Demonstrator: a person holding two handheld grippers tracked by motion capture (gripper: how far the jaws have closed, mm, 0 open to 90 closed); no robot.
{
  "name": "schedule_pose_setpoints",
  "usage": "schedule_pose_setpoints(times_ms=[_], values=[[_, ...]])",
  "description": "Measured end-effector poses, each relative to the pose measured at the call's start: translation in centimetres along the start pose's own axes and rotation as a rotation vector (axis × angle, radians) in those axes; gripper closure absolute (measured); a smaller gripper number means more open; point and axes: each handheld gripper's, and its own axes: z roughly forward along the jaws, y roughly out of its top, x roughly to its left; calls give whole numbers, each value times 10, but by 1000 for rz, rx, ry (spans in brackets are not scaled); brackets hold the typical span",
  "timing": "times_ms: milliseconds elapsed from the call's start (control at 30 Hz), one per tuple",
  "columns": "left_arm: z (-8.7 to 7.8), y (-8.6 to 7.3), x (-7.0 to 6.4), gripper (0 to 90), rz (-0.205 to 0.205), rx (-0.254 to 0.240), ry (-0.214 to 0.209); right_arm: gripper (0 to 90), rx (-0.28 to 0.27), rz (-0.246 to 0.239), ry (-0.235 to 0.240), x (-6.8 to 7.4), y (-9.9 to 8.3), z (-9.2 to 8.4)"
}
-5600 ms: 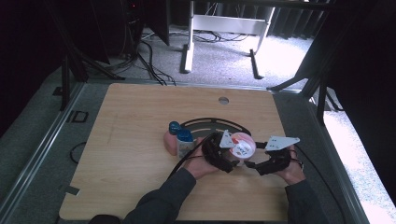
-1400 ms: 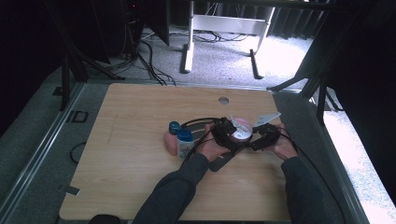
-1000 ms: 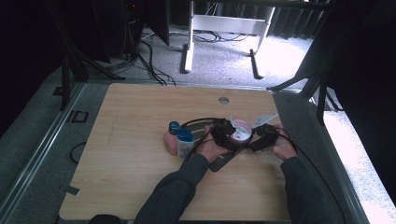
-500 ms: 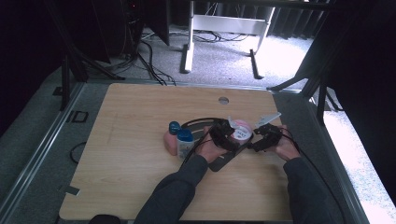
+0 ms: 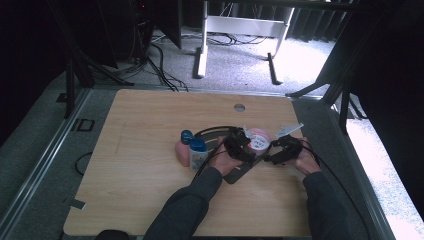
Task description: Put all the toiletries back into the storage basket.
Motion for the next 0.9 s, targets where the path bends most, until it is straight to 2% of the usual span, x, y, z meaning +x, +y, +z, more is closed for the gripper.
schedule_pose_setpoints(times_ms=[67, 200, 300, 367, 500, 633, 800, 900], values=[[-2, -2, 0, 295, -12, -6, 0, 183, -3, -6, -13, 1, -1, -1], [-11, -6, -2, 361, -39, -39, 1, 211, -61, -16, -27, 10, -3, -8], [-18, -6, -3, 383, -58, -59, -9, 221, -58, -22, -40, 18, -9, -10], [-21, -6, -5, 385, -48, -66, 5, 228, -59, -21, -42, 22, -14, -11], [-27, -7, -8, 391, -40, -80, -7, 257, -69, 0, -56, 32, -25, -13], [-34, -8, -13, 410, -25, -89, -34, 293, -79, 15, -95, 47, -35, -13], [-40, -10, -18, 441, 0, -84, -72, 323, -107, 20, -111, 69, -47, -15], [-45, -11, -20, 463, 15, -85, -89, 326, -112, 21, -128, 77, -54, -18]])
